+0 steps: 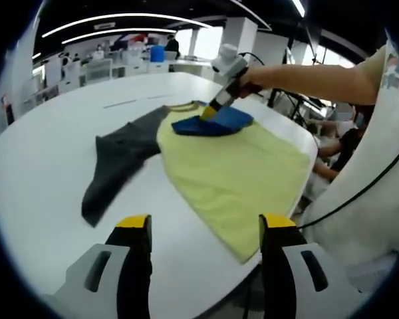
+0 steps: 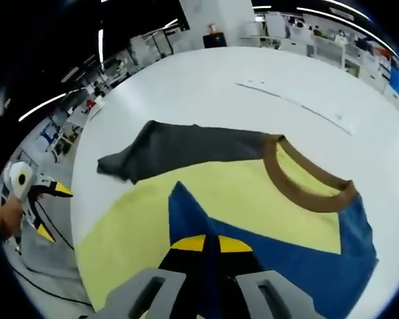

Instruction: Fold the garment on the visible template until the final outline fits inside the template.

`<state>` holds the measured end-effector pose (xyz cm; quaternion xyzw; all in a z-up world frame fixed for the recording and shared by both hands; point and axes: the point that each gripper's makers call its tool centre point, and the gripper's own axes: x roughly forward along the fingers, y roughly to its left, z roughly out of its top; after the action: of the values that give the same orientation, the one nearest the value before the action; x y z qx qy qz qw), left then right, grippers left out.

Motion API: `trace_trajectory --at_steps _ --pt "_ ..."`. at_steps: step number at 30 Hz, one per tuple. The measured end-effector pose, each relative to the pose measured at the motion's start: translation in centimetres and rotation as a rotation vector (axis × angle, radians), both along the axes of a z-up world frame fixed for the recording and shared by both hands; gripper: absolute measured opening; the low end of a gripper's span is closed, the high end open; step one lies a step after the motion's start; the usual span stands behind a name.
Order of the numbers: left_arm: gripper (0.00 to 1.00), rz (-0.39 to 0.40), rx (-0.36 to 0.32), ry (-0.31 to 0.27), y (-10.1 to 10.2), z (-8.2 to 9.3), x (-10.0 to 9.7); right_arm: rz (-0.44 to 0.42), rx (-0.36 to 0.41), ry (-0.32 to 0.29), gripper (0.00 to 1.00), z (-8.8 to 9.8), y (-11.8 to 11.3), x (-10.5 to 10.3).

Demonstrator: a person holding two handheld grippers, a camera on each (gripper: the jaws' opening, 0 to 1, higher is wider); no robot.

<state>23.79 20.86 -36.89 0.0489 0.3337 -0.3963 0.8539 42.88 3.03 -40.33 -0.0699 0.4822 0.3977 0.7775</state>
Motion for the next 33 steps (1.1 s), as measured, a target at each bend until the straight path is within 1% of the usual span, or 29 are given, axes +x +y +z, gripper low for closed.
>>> trace_trajectory --at_steps 13,24,28,33 --pt "0.62 -0.006 -0.002 -0.007 0.3 -0.3 0.2 0.092 0.043 0.045 0.00 0.5 3.3 -3.3" --pt "0.62 -0.007 -0.002 -0.008 0.2 -0.2 -0.3 0.150 0.043 0.082 0.00 -0.5 5.5 -5.9" --pt "0.62 -0.009 -0.001 -0.008 0.1 -0.2 -0.4 0.178 0.030 0.096 0.00 -1.0 5.9 -6.9" --pt "0.62 -0.008 -0.002 -0.010 0.0 0.0 -0.5 0.199 0.014 0.098 0.00 -1.4 6.1 -7.5"
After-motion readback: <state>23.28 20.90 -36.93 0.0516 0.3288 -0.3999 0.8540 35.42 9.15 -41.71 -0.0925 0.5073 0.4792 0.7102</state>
